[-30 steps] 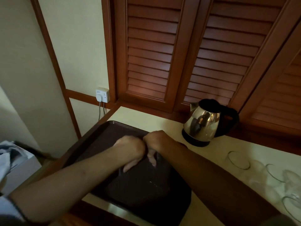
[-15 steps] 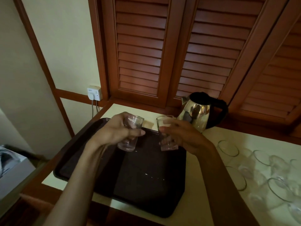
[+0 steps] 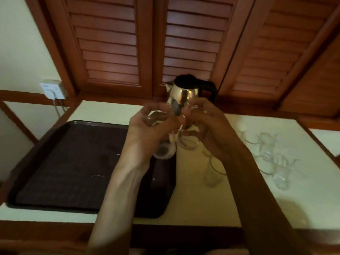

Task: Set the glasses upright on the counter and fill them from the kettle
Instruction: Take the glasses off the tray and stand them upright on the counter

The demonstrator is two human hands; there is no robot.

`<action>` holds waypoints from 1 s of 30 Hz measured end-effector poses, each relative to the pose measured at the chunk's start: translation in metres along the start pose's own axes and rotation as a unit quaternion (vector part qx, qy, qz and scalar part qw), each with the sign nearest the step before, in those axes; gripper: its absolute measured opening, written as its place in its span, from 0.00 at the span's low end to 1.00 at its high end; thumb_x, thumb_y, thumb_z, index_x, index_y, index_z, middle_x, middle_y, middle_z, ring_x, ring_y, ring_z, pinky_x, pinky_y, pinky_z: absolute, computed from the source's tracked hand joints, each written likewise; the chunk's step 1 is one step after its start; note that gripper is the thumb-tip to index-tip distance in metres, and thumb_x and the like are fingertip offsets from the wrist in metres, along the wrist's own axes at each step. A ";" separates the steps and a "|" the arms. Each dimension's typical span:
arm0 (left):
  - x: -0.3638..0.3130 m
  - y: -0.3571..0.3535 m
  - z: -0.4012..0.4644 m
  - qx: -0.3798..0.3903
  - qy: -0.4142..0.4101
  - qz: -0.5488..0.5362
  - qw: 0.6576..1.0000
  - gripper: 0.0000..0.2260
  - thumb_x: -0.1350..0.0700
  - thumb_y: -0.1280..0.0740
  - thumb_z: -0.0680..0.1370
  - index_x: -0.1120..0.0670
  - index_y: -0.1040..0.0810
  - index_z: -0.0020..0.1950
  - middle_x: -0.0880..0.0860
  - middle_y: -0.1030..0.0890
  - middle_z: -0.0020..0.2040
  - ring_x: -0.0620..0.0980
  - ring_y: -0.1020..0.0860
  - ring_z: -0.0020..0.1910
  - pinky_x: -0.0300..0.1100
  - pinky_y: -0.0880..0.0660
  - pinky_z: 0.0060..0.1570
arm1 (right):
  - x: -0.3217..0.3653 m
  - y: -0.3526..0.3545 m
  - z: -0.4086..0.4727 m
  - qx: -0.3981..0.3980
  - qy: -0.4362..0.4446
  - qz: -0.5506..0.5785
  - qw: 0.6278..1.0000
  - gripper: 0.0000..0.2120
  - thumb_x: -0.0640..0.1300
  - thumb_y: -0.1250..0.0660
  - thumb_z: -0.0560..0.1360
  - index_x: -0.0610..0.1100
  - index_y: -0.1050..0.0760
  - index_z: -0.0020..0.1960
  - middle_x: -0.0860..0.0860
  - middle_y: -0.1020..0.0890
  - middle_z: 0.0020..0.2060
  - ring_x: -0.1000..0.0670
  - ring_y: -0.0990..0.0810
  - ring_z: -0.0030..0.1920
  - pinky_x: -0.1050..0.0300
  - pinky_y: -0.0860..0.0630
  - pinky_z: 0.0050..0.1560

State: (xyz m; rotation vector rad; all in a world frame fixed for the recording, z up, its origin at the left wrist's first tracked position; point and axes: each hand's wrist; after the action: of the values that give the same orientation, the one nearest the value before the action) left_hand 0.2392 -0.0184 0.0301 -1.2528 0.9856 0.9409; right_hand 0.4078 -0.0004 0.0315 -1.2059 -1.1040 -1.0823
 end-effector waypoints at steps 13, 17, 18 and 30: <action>0.036 -0.162 -0.027 0.070 -0.083 0.042 0.993 0.14 0.71 0.25 0.68 0.65 0.21 0.51 0.55 0.16 0.40 0.44 0.17 0.39 0.33 0.22 0.40 | 0.040 0.155 -0.044 -0.052 0.075 0.000 0.996 0.20 0.49 0.22 0.62 0.43 0.22 0.51 0.46 0.18 0.46 0.42 0.17 0.45 0.41 0.23 0.48; 0.061 -0.237 -0.036 0.049 -0.103 0.027 0.993 0.16 0.65 0.25 0.64 0.59 0.20 0.49 0.56 0.17 0.42 0.50 0.17 0.44 0.41 0.18 0.47 | 0.053 0.236 -0.062 -0.056 0.095 -0.029 0.994 0.21 0.49 0.22 0.64 0.42 0.23 0.52 0.44 0.17 0.48 0.39 0.16 0.45 0.43 0.22 0.48; 0.068 -0.257 -0.041 0.045 -0.101 0.024 0.994 0.16 0.65 0.25 0.64 0.57 0.20 0.49 0.54 0.17 0.42 0.50 0.17 0.44 0.43 0.18 0.47 | 0.055 0.256 -0.068 -0.063 0.099 -0.035 0.992 0.20 0.50 0.23 0.64 0.43 0.23 0.51 0.44 0.17 0.47 0.41 0.15 0.44 0.45 0.21 0.47; 0.201 -0.447 -0.066 0.023 -0.098 0.102 0.990 0.19 0.70 0.22 0.66 0.58 0.22 0.52 0.58 0.19 0.44 0.52 0.20 0.43 0.38 0.23 0.49 | 0.025 0.432 -0.081 -0.153 0.064 -0.107 0.980 0.19 0.46 0.21 0.63 0.45 0.20 0.51 0.51 0.14 0.44 0.52 0.14 0.45 0.53 0.22 0.45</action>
State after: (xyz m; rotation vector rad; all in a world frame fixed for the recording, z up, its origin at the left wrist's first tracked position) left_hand 0.7201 -0.1166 -0.0288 -1.0120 0.9853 1.1698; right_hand 0.8429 -0.0570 -0.0075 -1.2525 -1.0076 -1.5175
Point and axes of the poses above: each hand's wrist, its own z-axis towards the middle knuckle, its own y-axis out of the back of the hand, x = y × z
